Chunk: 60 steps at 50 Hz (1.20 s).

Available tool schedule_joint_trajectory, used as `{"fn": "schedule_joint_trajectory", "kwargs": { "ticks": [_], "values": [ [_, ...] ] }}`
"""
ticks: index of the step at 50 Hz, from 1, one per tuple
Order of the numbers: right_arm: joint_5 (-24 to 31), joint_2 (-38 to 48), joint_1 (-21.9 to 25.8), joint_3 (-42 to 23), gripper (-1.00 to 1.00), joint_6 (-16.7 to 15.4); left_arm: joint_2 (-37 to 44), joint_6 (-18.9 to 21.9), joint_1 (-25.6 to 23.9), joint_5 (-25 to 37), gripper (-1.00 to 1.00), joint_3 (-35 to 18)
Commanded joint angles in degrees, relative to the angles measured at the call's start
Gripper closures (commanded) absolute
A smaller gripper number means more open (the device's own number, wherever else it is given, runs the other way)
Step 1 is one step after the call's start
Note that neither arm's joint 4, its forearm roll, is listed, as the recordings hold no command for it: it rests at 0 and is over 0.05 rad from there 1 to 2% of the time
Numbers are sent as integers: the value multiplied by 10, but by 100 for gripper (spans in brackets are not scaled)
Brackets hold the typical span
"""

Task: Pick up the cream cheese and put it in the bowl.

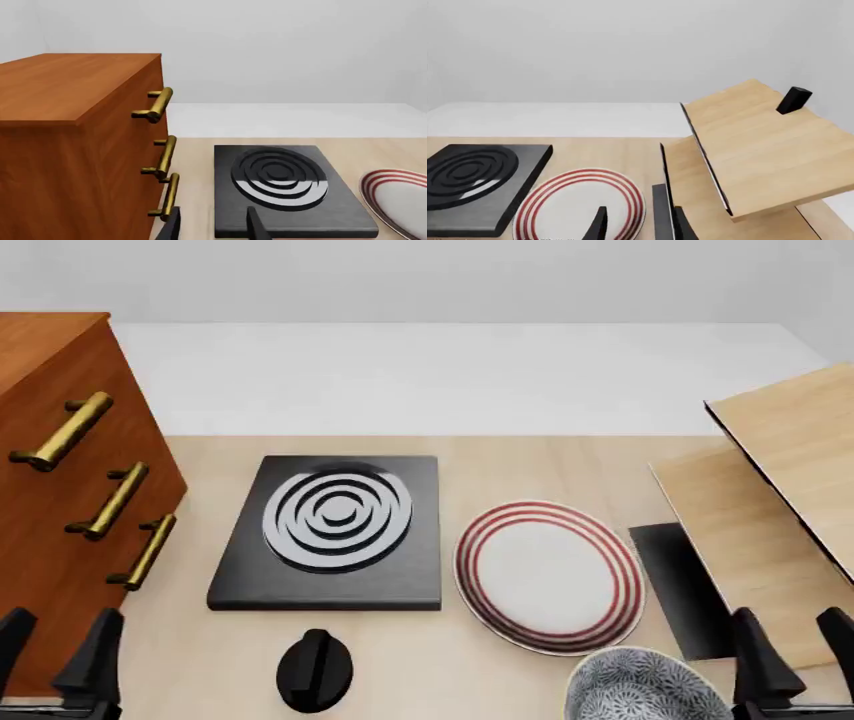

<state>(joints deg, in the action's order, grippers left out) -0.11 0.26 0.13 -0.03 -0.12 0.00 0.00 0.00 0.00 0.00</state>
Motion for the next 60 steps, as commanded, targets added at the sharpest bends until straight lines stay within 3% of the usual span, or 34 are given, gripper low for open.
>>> {"fn": "schedule_joint_trajectory", "kwargs": {
  "ticks": [1,11,18,24,26,30,32,38,51,60],
  "values": [
    [-7,12,10,-1,-100,-8,0,0,0,0,-100,0],
    [1,12,25,-16,-100,-15,0,0,0,0,-100,0],
    [29,20,70,-54,-100,-35,0,0,0,0,-100,0],
    [67,38,140,-101,-100,-63,0,0,0,0,-100,0],
    [77,52,175,-115,-100,-91,0,0,0,0,-100,0],
    [99,55,200,-139,-100,-94,0,0,0,0,-100,0],
    [114,73,239,-160,-100,-105,0,0,0,0,-100,0],
    [128,120,296,-187,-100,-118,0,0,0,0,-100,0],
    [128,246,414,-235,-100,-139,0,0,0,0,-100,0],
    [95,340,494,-249,-100,-145,0,0,0,0,-100,0]
  ]
}}
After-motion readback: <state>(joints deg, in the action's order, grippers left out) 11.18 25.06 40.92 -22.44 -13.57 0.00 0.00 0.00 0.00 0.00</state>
